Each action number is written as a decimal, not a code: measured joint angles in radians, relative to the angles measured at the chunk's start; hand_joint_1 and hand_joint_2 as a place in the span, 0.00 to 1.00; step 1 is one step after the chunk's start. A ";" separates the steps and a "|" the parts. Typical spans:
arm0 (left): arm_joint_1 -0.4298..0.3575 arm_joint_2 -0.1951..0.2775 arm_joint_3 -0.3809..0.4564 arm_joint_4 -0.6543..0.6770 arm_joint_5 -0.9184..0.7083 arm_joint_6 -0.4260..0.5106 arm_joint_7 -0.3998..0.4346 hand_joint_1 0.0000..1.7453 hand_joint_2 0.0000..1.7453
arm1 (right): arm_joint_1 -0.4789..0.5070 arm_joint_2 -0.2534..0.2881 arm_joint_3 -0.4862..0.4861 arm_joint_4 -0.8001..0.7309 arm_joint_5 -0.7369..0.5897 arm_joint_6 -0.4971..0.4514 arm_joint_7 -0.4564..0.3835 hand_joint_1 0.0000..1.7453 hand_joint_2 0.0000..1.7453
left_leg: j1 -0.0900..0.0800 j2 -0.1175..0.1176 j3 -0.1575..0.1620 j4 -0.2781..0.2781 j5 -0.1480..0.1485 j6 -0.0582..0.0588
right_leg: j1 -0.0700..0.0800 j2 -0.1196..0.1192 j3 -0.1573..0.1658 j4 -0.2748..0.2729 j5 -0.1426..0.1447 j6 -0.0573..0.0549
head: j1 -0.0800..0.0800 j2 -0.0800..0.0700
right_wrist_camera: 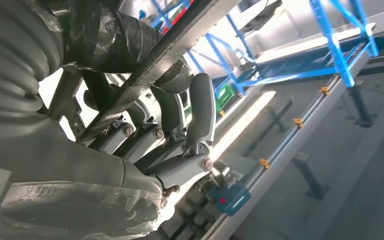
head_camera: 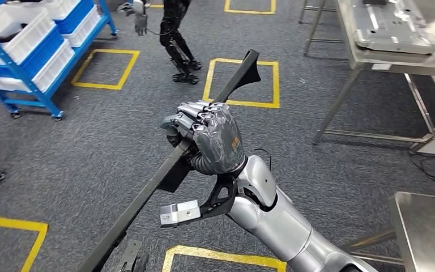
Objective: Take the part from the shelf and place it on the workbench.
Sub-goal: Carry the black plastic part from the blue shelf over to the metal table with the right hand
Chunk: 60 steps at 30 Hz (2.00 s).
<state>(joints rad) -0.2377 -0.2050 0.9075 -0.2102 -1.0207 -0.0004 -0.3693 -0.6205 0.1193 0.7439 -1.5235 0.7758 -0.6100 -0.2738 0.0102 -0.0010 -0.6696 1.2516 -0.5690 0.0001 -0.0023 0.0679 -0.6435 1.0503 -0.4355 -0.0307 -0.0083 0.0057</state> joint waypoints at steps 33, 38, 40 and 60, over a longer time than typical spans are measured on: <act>0.035 0.006 0.021 0.000 0.027 0.021 -0.021 0.00 0.00 | -0.013 0.032 0.000 0.042 -0.038 0.004 -0.018 1.00 1.00 | 0.007 -0.024 0.036 -0.095 0.058 -0.004 | -0.008 0.019 0.018 -0.005 -0.009 0.009 | 0.004 0.000; 0.032 0.004 0.021 0.000 0.023 0.028 -0.017 0.00 0.00 | -0.015 0.030 0.000 0.041 -0.037 0.001 -0.018 1.00 1.00 | 0.010 -0.068 0.085 -0.220 0.098 0.010 | -0.014 0.076 -0.003 -0.008 0.005 0.038 | 0.004 0.000; 0.026 0.002 0.021 0.000 0.019 0.030 -0.017 0.00 0.00 | -0.016 0.027 -0.002 0.039 -0.035 0.000 -0.018 1.00 1.00 | 0.013 -0.042 0.089 -0.234 0.108 0.024 | -0.008 0.037 -0.014 0.010 -0.011 0.049 | 0.006 0.000; 0.024 0.007 0.017 0.000 0.014 0.033 -0.016 0.00 0.00 | -0.017 0.031 -0.006 0.028 -0.031 0.000 -0.018 1.00 1.00 | 0.004 0.010 -0.023 0.047 -0.044 -0.012 | -0.005 -0.041 0.022 -0.023 -0.001 0.007 | 0.009 0.000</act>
<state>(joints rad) -0.2141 -0.1977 0.9247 -0.2102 -1.0064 0.0328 -0.3850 -0.6375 0.1503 0.7382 -1.4960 0.7450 -0.6102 -0.2914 0.0144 0.0091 -0.6930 1.2989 -0.6129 -0.0119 -0.0069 0.0273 -0.6216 1.0271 -0.4369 -0.0240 0.0004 0.0057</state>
